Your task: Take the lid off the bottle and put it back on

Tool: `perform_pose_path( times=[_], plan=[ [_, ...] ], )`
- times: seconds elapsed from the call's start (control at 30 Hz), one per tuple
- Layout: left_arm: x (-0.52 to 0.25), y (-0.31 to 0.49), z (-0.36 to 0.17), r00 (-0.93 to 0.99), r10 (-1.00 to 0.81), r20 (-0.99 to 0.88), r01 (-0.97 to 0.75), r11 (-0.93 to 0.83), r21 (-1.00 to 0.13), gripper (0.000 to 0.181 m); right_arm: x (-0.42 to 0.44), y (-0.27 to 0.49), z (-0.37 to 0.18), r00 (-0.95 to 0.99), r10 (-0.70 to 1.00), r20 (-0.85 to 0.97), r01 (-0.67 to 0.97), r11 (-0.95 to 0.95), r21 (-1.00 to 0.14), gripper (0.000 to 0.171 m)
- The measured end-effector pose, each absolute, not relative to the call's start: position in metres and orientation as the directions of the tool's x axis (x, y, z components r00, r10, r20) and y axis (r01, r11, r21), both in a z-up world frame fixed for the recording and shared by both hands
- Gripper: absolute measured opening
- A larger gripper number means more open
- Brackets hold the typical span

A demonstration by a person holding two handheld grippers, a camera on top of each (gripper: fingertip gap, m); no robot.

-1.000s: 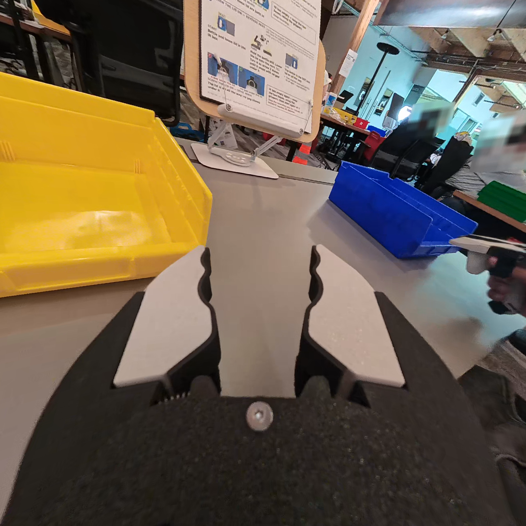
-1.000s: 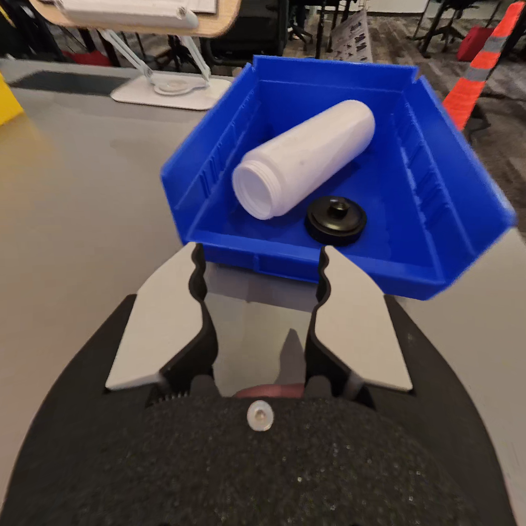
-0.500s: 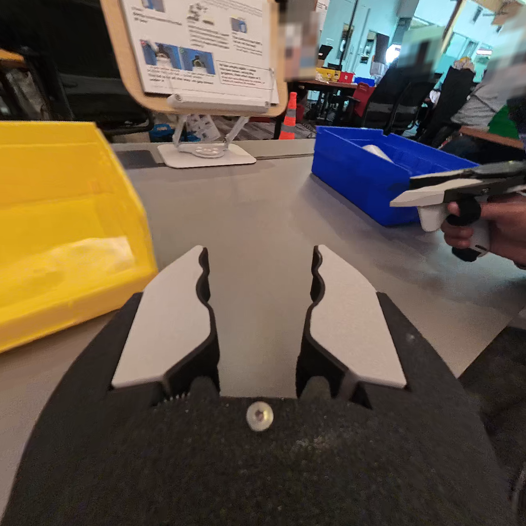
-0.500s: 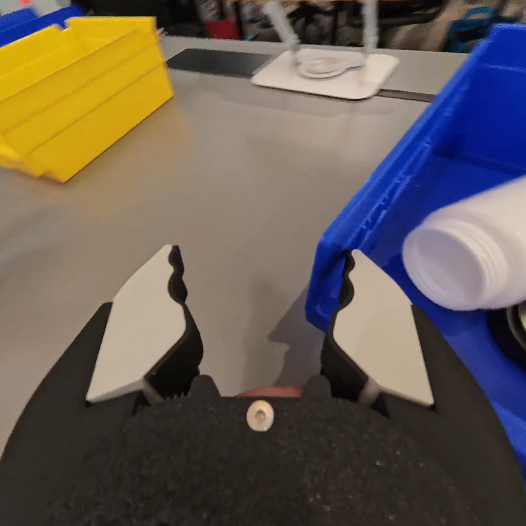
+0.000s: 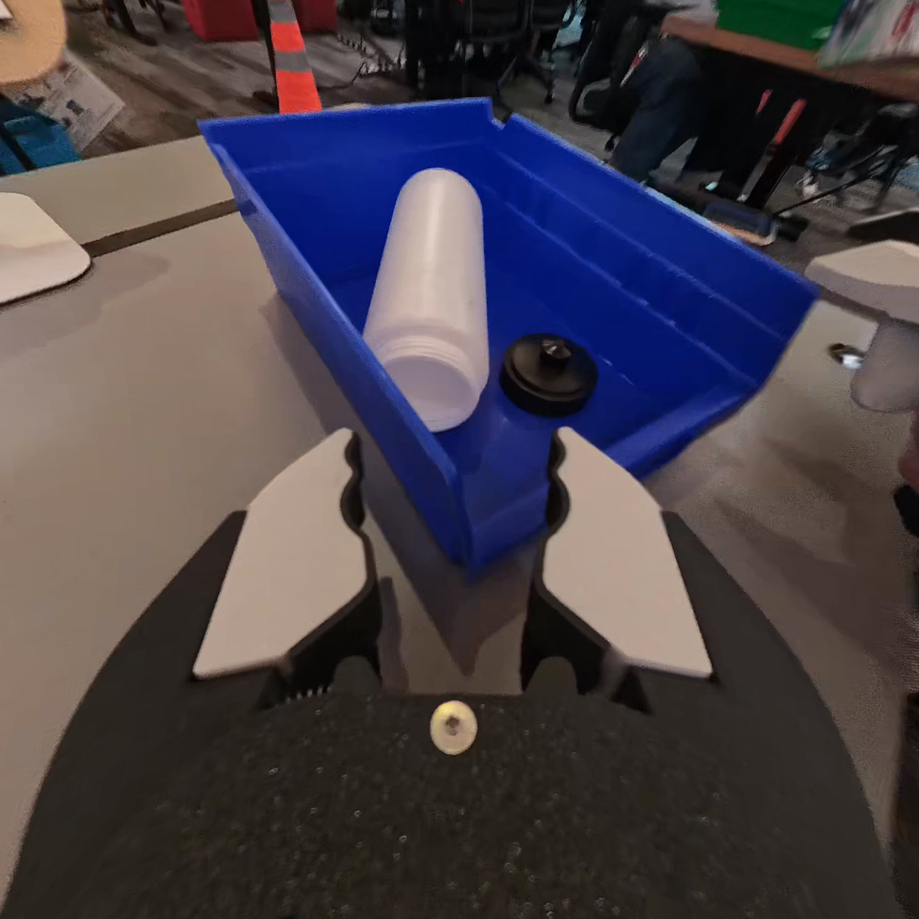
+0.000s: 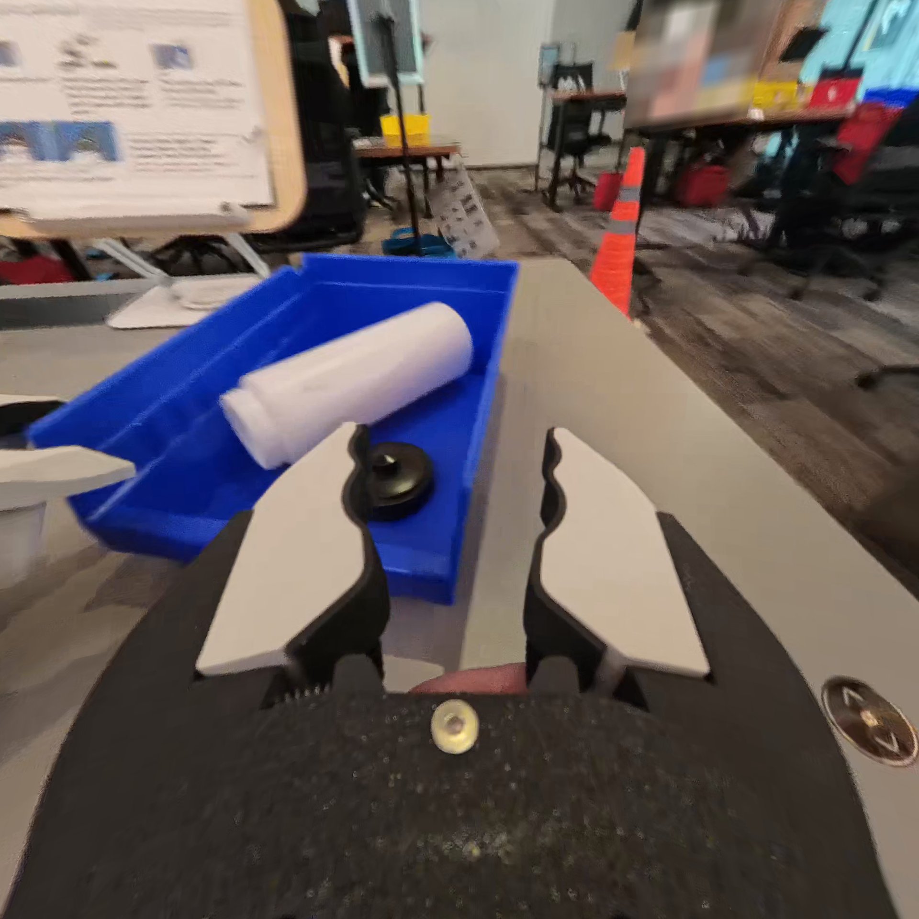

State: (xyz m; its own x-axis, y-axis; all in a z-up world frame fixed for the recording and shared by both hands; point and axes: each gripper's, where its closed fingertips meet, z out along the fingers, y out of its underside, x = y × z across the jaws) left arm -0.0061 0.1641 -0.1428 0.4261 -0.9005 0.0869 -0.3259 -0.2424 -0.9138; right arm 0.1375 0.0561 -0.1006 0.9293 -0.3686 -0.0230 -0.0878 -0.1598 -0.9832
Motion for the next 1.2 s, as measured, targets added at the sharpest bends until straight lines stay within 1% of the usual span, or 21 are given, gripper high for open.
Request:
perform_pose_path(
  times=[0.03,0.07,0.1,0.13,0.17,0.2,0.23,0.27,0.33,0.4,0.6,0.73,0.9,0.97,1.07,1.1,1.17,1.2],
  plan=[
    [-0.001,0.171,-0.15,0.452,-0.89,0.061,-0.354,-0.242,-0.903,0.058,0.146,0.059,-0.113,0.922,-0.387,-0.033,-0.121,-0.207,-0.971,0.067],
    [-0.001,0.175,-0.158,0.47,-0.882,0.039,-0.382,-0.243,-0.892,0.04,0.151,0.062,-0.128,0.913,-0.406,-0.041,-0.161,-0.265,-0.951,0.068],
    [-0.003,0.177,-0.162,0.484,-0.874,0.048,-0.384,-0.261,-0.886,0.027,0.152,0.066,-0.141,0.909,-0.414,-0.05,-0.193,-0.312,-0.93,0.067],
    [-0.007,0.18,-0.162,0.513,-0.856,0.068,-0.369,-0.291,-0.883,0.02,0.149,0.071,-0.152,0.913,-0.404,-0.051,-0.207,-0.352,-0.913,0.062],
    [-0.013,0.183,-0.162,0.542,-0.838,0.057,-0.381,-0.305,-0.873,0.016,0.145,0.077,-0.16,0.922,-0.383,-0.055,-0.214,-0.385,-0.898,0.055],
    [-0.02,0.188,-0.162,0.567,-0.823,0.021,-0.404,-0.3,-0.864,0.012,0.135,0.082,-0.164,0.937,-0.34,-0.077,-0.222,-0.411,-0.884,0.044],
    [-0.026,0.191,-0.162,0.588,-0.809,-0.004,-0.416,-0.298,-0.859,0.009,0.122,0.089,-0.163,0.948,-0.288,-0.133,-0.249,-0.417,-0.874,0.024],
    [-0.032,0.194,-0.162,0.605,-0.796,-0.004,-0.41,-0.307,-0.859,0.008,0.12,0.09,-0.163,0.931,-0.333,-0.151,-0.29,-0.418,-0.861,0.014],
    [-0.049,0.198,-0.161,0.638,-0.77,0.002,-0.394,-0.329,-0.858,0.007,0.111,0.096,-0.159,0.931,-0.357,-0.076,-0.239,-0.442,-0.865,0.008],
    [-0.073,0.204,-0.157,0.671,-0.742,-0.001,-0.379,-0.342,-0.86,0.007,0.094,0.108,-0.154,0.94,-0.34,-0.016,-0.176,-0.445,-0.878,0.005],
    [-0.161,0.233,-0.128,0.777,-0.63,-0.024,-0.32,-0.362,-0.875,0.006,0.018,0.155,-0.13,0.983,-0.181,-0.02,-0.097,-0.428,-0.899,0.007],
    [-0.217,0.244,-0.127,0.837,-0.547,-0.026,-0.268,-0.368,-0.89,0.006,-0.033,0.187,-0.119,0.996,-0.084,0.022,-0.015,-0.412,-0.911,0.006],
    [-0.264,0.25,-0.149,0.86,-0.51,-0.019,-0.265,-0.413,-0.871,0.007,-0.081,0.209,-0.141,1.0,0.026,0.013,0.023,-0.445,-0.895,0.007],
    [-0.271,0.25,-0.161,0.864,-0.503,-0.014,-0.271,-0.442,-0.855,0.008,-0.09,0.21,-0.155,0.998,0.055,0.011,0.036,-0.471,-0.881,0.008],
    [-0.27,0.251,-0.161,0.852,-0.524,-0.025,-0.284,-0.42,-0.862,0.01,-0.092,0.21,-0.158,0.997,0.072,-0.001,0.031,-0.437,-0.899,0.01],
    [-0.268,0.248,-0.161,0.841,-0.54,-0.034,-0.298,-0.41,-0.862,0.016,-0.093,0.21,-0.158,0.996,0.087,-0.013,0.026,-0.43,-0.903,0.013],
    [-0.263,0.232,-0.161,0.809,-0.587,0.007,-0.301,-0.424,-0.854,0.043,-0.097,0.203,-0.155,0.988,0.147,-0.051,0.015,-0.418,-0.908,0.019],
    [-0.263,0.22,-0.159,0.796,-0.604,0.048,-0.283,-0.441,-0.852,0.05,-0.099,0.197,-0.153,0.981,0.183,-0.066,0.016,-0.415,-0.91,0.023]
  ],
)
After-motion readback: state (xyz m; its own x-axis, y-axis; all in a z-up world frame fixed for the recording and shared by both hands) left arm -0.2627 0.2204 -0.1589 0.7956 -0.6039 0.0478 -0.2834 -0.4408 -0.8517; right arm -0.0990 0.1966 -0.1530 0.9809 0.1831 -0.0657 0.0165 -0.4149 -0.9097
